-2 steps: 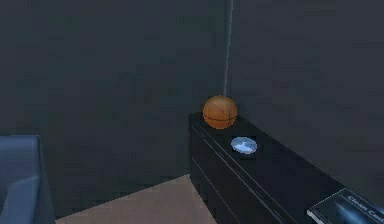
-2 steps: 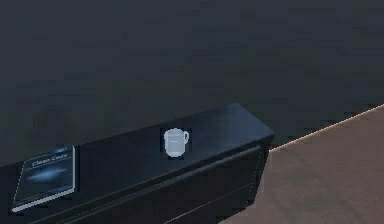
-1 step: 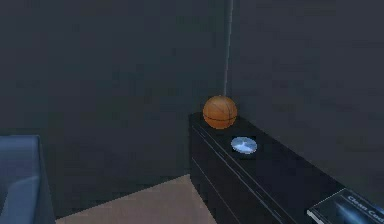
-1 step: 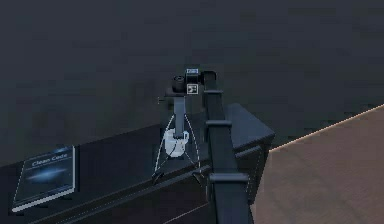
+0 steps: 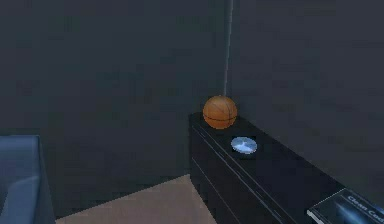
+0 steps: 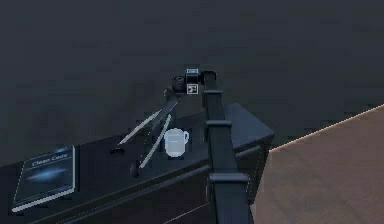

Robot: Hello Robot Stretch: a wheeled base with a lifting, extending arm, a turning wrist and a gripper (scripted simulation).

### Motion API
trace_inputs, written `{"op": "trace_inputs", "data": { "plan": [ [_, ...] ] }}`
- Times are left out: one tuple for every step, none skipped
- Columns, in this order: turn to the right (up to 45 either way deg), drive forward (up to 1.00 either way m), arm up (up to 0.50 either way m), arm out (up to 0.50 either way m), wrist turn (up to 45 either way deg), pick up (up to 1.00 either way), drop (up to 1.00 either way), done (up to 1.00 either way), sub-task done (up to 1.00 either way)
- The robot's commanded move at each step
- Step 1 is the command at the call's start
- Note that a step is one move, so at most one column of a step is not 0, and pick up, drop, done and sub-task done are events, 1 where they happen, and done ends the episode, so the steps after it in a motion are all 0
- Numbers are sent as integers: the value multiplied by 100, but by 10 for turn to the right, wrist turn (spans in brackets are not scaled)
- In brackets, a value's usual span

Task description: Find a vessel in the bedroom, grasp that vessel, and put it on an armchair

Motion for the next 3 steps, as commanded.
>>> {"op": "trace_inputs", "data": {
  "plan": [
    [0,0,0,0,450,0,0,0,0],
    [0,0,0,0,450,0,0,0,0],
    [0,0,0,0,240,0,0,0,0]
  ]
}}
